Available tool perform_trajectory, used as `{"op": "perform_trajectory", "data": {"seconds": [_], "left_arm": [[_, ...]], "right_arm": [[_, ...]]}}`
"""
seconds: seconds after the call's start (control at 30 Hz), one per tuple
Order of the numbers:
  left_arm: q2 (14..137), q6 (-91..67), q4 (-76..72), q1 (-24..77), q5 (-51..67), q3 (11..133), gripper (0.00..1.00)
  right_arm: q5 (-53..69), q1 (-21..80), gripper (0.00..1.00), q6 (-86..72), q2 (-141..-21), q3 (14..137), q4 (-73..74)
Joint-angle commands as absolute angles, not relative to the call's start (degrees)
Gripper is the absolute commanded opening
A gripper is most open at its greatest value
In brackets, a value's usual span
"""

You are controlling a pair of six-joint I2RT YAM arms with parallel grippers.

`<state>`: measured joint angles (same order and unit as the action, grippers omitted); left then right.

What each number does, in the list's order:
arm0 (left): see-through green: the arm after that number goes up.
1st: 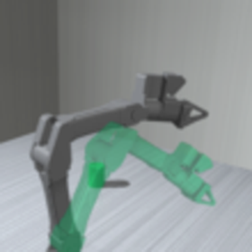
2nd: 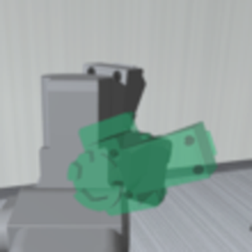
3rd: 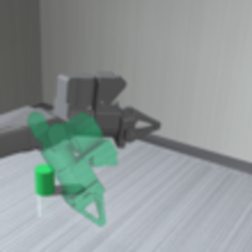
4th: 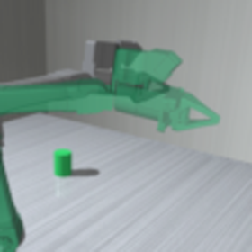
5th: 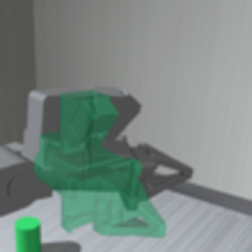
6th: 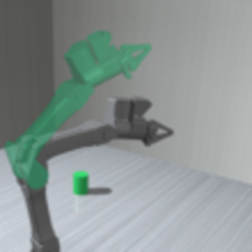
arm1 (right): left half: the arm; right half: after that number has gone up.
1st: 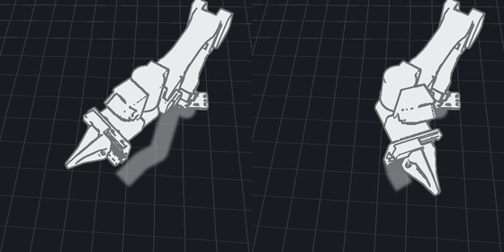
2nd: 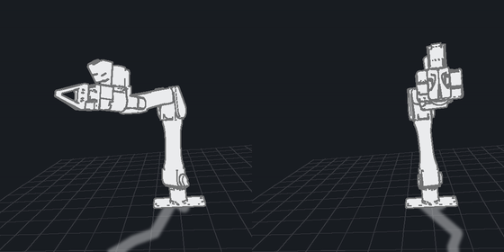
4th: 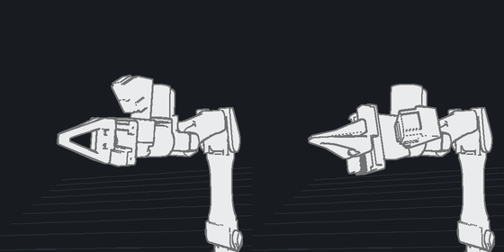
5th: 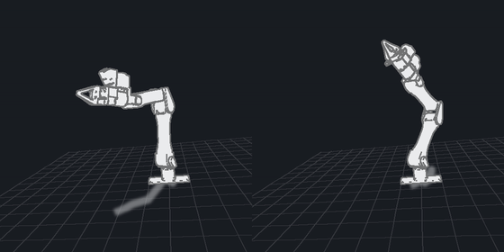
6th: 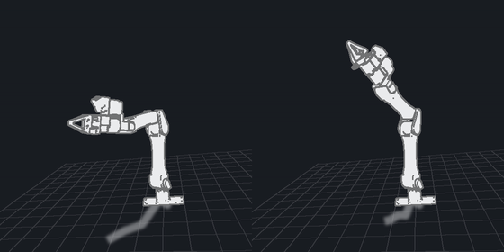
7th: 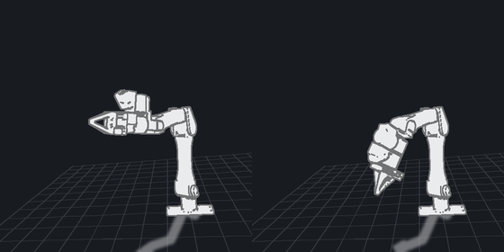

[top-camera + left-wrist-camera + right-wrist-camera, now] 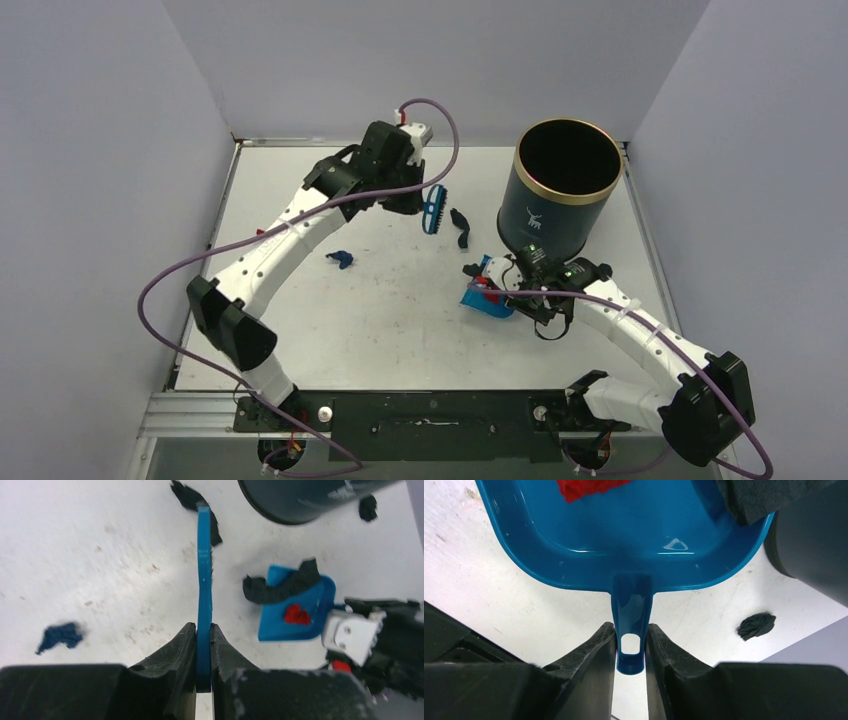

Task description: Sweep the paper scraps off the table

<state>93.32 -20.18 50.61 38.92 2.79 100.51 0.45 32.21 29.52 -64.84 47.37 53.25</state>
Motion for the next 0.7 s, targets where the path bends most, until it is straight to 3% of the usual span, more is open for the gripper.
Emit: {"op": "perform_trajectory", "data": {"seconds": [0.0,0.3,0.67], "left_arm": [[104.45,-13.08,55.31,38.64,-9.38,112.98,0.0],[130.64,-8.56,64.11,40.13,-13.99,145.29,0.0],[138.17,-4.91,57.38,38.85,-4.32,145.77,0.0]], "right_arm": [[0.35,31.69,0.05,29.62,-63.56,46.75,55.9],[-3.2,30.7,0.05,27.46,-64.06,46.31,59.89],[-8.4,28.01,0.05,24.23,-69.67,45.79,56.76]]}}
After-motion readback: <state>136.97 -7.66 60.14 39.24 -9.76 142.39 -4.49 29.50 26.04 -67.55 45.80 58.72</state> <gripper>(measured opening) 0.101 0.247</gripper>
